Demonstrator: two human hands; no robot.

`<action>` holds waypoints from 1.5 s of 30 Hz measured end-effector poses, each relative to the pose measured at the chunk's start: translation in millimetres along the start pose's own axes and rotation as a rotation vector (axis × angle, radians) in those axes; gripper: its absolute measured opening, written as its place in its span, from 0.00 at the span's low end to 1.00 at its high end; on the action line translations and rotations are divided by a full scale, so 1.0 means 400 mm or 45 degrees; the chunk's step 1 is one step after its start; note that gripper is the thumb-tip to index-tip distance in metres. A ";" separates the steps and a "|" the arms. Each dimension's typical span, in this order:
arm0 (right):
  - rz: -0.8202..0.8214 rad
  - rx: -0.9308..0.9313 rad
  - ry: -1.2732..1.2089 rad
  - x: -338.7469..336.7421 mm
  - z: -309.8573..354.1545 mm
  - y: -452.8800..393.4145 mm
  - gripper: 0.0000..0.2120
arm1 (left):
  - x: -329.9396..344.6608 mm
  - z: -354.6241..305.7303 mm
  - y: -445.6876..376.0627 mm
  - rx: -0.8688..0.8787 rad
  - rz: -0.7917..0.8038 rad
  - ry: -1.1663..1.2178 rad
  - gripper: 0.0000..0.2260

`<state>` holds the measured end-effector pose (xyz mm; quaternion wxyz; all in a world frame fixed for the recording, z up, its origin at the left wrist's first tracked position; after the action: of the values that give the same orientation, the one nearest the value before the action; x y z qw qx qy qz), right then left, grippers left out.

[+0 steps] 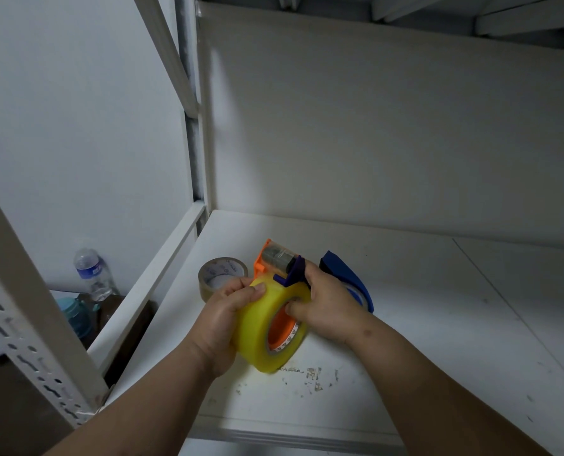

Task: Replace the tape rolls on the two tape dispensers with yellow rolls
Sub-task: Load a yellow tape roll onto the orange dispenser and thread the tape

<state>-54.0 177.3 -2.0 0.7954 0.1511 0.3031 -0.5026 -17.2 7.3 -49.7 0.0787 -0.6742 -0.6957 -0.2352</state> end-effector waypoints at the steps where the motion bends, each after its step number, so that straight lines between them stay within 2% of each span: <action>1: 0.006 -0.005 0.025 -0.001 -0.004 0.000 0.24 | -0.001 0.000 0.000 -0.007 0.004 -0.003 0.16; 5: 0.037 -0.019 0.176 -0.008 -0.021 -0.002 0.25 | -0.002 0.000 0.002 -0.030 0.013 -0.023 0.19; 8: -0.037 -0.022 0.209 -0.003 -0.026 -0.006 0.23 | 0.000 0.000 -0.001 -0.048 -0.004 -0.019 0.19; 14: -0.141 -0.014 0.293 0.016 -0.040 -0.016 0.21 | 0.003 -0.002 0.000 -0.063 -0.022 -0.036 0.25; 17: -0.178 -0.028 0.345 0.021 -0.041 -0.014 0.20 | 0.000 -0.003 0.001 -0.059 -0.022 -0.046 0.24; 21: -0.215 -0.014 0.377 0.031 -0.045 -0.012 0.16 | -0.006 -0.012 0.002 -0.031 -0.024 -0.019 0.14; 22: -0.221 -0.011 0.377 0.034 -0.045 -0.011 0.16 | -0.007 -0.016 0.004 -0.022 -0.044 -0.025 0.15; 26: -0.242 -0.060 0.454 0.039 -0.036 -0.013 0.17 | -0.009 -0.029 0.013 0.007 -0.123 -0.148 0.25; 30: -0.275 -0.068 0.491 0.032 -0.038 -0.016 0.19 | -0.002 -0.045 0.019 0.045 -0.172 -0.271 0.27; 34: -0.290 -0.021 0.450 0.023 -0.044 -0.020 0.20 | -0.006 -0.056 0.024 -0.002 -0.080 -0.322 0.27; 39: -0.269 0.012 0.466 0.014 -0.044 -0.025 0.18 | -0.014 -0.059 0.026 -0.142 -0.057 -0.390 0.34; 41: -0.243 0.030 0.519 0.012 -0.040 -0.030 0.18 | -0.015 -0.063 0.024 -0.192 -0.098 -0.390 0.32; 45: -0.123 0.109 0.659 0.009 -0.034 -0.045 0.17 | -0.012 -0.060 0.015 -0.245 -0.154 -0.494 0.20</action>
<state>-73.5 174.0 -13.4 0.6595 0.2934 0.4816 -0.4970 -15.9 -7.5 -29.2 -0.1356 -0.6683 -0.7112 -0.1708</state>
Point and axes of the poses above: each hand's wrist, its own y-axis away from the middle knuckle, its own x-axis out of the palm, z = x × y, the point moved 1 cm from there along -y, towards the middle knuckle, and after that the axes turned 4 degrees about -x, right-handed, at the moved point
